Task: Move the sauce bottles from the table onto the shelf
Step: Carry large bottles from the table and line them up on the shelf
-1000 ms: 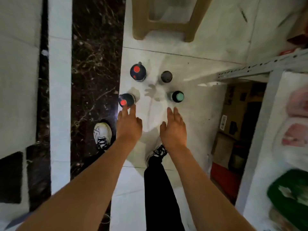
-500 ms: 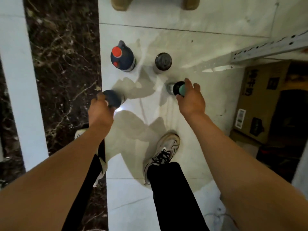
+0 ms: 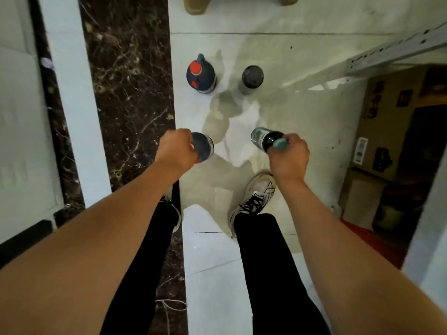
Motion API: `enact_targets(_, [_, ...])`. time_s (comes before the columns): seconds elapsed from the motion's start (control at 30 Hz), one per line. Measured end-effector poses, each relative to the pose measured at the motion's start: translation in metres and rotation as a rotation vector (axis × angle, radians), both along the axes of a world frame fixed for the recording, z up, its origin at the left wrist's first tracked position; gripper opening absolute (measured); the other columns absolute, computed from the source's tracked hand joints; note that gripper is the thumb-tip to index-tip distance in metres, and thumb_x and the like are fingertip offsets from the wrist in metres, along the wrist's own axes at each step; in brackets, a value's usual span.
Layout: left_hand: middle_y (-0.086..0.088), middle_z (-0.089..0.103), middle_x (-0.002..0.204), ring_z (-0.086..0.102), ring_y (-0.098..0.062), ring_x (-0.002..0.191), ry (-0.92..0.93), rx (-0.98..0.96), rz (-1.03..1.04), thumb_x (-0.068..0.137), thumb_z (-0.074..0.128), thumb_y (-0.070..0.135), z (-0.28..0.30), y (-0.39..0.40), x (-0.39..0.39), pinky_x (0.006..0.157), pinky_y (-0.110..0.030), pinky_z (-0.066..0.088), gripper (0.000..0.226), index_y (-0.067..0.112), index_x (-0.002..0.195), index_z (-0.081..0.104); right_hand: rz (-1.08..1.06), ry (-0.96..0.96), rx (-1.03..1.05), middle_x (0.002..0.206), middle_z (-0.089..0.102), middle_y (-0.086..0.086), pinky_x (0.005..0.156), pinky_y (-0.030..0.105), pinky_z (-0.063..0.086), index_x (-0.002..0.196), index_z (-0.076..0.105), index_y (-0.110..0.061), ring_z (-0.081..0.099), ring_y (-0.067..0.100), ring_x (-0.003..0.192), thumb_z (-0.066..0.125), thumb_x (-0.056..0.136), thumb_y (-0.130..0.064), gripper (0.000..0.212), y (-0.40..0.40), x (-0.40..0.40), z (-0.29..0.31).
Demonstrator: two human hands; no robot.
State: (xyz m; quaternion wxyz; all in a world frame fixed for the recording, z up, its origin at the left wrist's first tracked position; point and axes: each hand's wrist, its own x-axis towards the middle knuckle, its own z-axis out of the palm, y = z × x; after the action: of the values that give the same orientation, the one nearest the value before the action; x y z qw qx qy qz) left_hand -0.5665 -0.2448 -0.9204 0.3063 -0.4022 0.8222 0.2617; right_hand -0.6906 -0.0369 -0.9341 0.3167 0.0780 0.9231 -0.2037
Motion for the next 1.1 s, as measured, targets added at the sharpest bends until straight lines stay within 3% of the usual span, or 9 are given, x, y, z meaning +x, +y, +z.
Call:
enact_targets(0.13, [0.001,0.058,0.068,0.056,-0.016,0.066,0.055,0.125,-0.045,0.070,0.074,0.023,0.096,0.008,-0.007,0.055,-0.027,0.038,0.016,0.011,0.072,0.063,-0.122,-0.011,-0.067,0.118,0.051,0.008,0.077,0.012,0.032,0.115,0.064,-0.006,0.048,0.016,0.082,0.073,0.080,-0.008,0.036,0.012,0.026,0.092])
enact_targets(0.37, [0.002,0.064,0.069,0.058,-0.009,0.063,0.242,0.115,-0.156,0.068,0.077,0.026,0.277,0.026,-0.039,0.060,-0.029,0.049,0.014,0.015,0.075,0.070,-0.198,0.063,-0.210,0.098,0.057,-0.001,0.084,0.034,0.053,0.102,0.070,-0.012,0.063,0.024,0.088,0.080,0.072,-0.013,0.032,0.037,0.029,0.266])
enact_targets(0.53, [0.006,0.067,0.077,0.062,-0.009,0.072,0.354,0.031,-0.306,0.075,0.078,0.035,0.431,0.030,-0.076,0.067,-0.029,0.053,0.017,0.022,0.083,0.072,-0.150,0.196,-0.353,0.094,0.062,-0.003,0.074,0.021,0.044,0.101,0.072,-0.015,0.059,0.013,0.082,0.085,0.067,-0.016,0.036,0.052,0.002,0.401])
enact_targets(0.63, [0.004,0.070,0.090,0.063,-0.012,0.083,0.480,0.005,-0.415,0.077,0.078,0.035,0.525,0.033,-0.099,0.078,-0.031,0.054,0.026,0.020,0.097,0.073,-0.159,0.269,-0.436,0.088,0.065,-0.008,0.071,0.021,0.049,0.099,0.072,-0.020,0.064,0.011,0.080,0.084,0.066,-0.019,0.035,0.064,-0.016,0.477])
enact_targets(0.77, [0.005,0.069,0.088,0.062,-0.009,0.079,0.632,-0.022,-0.573,0.078,0.076,0.036,0.625,0.033,-0.130,0.074,-0.028,0.051,0.025,0.022,0.099,0.073,-0.159,0.429,-0.533,0.082,0.066,-0.012,0.066,0.005,0.047,0.091,0.072,-0.021,0.061,-0.003,0.072,0.084,0.067,-0.015,0.028,0.075,-0.041,0.566])
enact_targets(0.87, [0.005,0.068,0.080,0.060,-0.011,0.074,0.760,-0.024,-0.676,0.078,0.077,0.036,0.691,0.034,-0.156,0.069,-0.029,0.047,0.019,0.021,0.090,0.074,-0.186,0.562,-0.595,0.082,0.065,-0.014,0.065,0.003,0.046,0.092,0.072,-0.018,0.061,-0.011,0.074,0.084,0.071,-0.014,0.024,0.082,-0.052,0.631])
enact_targets(0.93, [0.010,0.064,0.070,0.059,-0.007,0.064,0.830,-0.004,-0.702,0.076,0.078,0.035,0.731,0.034,-0.169,0.064,-0.028,0.046,0.014,0.023,0.082,0.073,-0.261,0.632,-0.635,0.080,0.066,-0.013,0.065,0.008,0.051,0.090,0.071,-0.017,0.064,-0.009,0.075,0.084,0.074,-0.014,0.021,0.091,-0.053,0.669])
enact_targets(1.03, [0.012,0.064,0.065,0.061,-0.003,0.057,0.936,0.038,-0.755,0.075,0.080,0.033,0.783,0.038,-0.182,0.062,-0.029,0.052,0.012,0.023,0.078,0.073,-0.362,0.725,-0.701,0.087,0.072,-0.005,0.072,0.024,0.059,0.094,0.073,-0.022,0.071,0.008,0.083,0.086,0.073,-0.018,0.025,0.103,-0.050,0.724])
enact_targets(1.1, [0.012,0.065,0.069,0.062,-0.005,0.060,0.993,0.063,-0.825,0.076,0.079,0.031,0.815,0.043,-0.184,0.064,-0.034,0.055,0.011,0.023,0.081,0.073,-0.373,0.816,-0.692,0.090,0.073,-0.006,0.074,0.023,0.059,0.095,0.071,-0.026,0.070,0.009,0.085,0.086,0.073,-0.017,0.028,0.109,-0.044,0.756])
